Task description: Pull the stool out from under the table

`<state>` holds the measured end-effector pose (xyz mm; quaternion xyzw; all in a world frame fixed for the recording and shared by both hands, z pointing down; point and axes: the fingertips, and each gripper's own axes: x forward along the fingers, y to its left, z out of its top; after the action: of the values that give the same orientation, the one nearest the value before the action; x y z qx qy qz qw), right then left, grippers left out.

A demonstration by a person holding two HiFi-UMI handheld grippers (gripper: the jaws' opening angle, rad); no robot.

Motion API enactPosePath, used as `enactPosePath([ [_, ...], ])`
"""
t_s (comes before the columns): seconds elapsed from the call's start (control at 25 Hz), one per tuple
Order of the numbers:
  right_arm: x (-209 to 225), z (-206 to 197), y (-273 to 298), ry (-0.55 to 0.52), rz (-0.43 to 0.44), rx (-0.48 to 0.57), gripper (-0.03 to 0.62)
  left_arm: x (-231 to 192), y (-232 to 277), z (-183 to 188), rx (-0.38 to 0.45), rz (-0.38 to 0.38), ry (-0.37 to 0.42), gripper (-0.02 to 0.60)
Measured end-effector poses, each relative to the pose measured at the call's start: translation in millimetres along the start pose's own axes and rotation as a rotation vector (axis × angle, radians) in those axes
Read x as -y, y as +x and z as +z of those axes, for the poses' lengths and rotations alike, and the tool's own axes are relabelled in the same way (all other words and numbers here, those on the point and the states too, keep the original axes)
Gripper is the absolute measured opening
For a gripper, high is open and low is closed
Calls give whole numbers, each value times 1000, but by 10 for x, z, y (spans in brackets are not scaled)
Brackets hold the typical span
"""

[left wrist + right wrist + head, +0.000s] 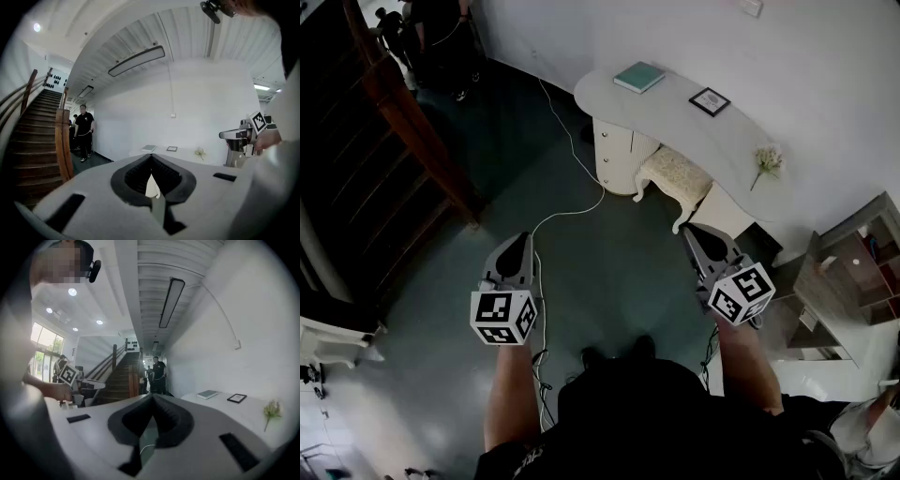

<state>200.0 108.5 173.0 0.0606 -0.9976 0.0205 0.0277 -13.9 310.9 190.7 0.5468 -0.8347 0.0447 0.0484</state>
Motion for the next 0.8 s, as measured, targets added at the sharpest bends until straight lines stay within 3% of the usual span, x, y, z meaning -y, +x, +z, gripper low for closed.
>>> enactPosePath([
  [0.36,-134,3,-1,1,10,13,2,170,-24,36,4,-48,18,9],
  [0.8,-393,-377,-208,44,-105,-49,5,81,-130,-378,-46,-131,-3,9],
])
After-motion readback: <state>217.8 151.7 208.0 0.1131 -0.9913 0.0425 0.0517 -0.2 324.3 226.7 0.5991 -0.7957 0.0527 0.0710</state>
